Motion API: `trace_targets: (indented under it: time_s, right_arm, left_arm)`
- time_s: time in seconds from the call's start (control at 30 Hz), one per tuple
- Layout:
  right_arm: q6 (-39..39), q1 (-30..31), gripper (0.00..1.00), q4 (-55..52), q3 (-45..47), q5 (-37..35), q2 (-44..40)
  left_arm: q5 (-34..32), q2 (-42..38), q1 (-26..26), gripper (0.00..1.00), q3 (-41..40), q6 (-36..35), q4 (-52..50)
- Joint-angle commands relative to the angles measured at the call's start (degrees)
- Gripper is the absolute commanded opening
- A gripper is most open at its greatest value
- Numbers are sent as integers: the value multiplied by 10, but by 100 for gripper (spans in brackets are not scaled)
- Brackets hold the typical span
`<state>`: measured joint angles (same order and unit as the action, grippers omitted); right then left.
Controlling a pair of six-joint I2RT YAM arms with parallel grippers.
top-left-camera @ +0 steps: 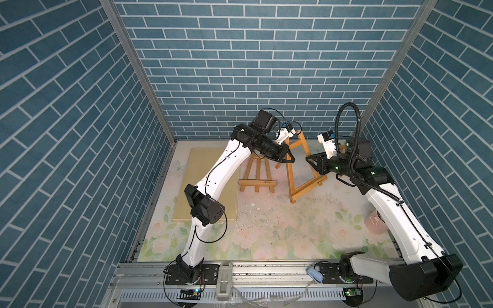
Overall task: Disassemble the easel
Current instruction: Fold up the easel.
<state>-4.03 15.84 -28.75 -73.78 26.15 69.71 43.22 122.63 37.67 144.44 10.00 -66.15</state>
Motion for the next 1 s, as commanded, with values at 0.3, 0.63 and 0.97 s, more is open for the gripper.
trace_targets:
  time_s: [0.3, 0.63, 0.97]
  right_arm:
    - [5, 6, 31, 0, 2, -42, -6]
    - [10, 8, 31, -27, 2, -23, 12]
    - [21, 8, 27, -36, 3, -44, 20]
  left_arm:
    - [33, -27, -1, 11, 3, -13, 4]
    - [60, -34, 0, 11, 3, 2, 17]
    - [69, -43, 1, 11, 2, 5, 13]
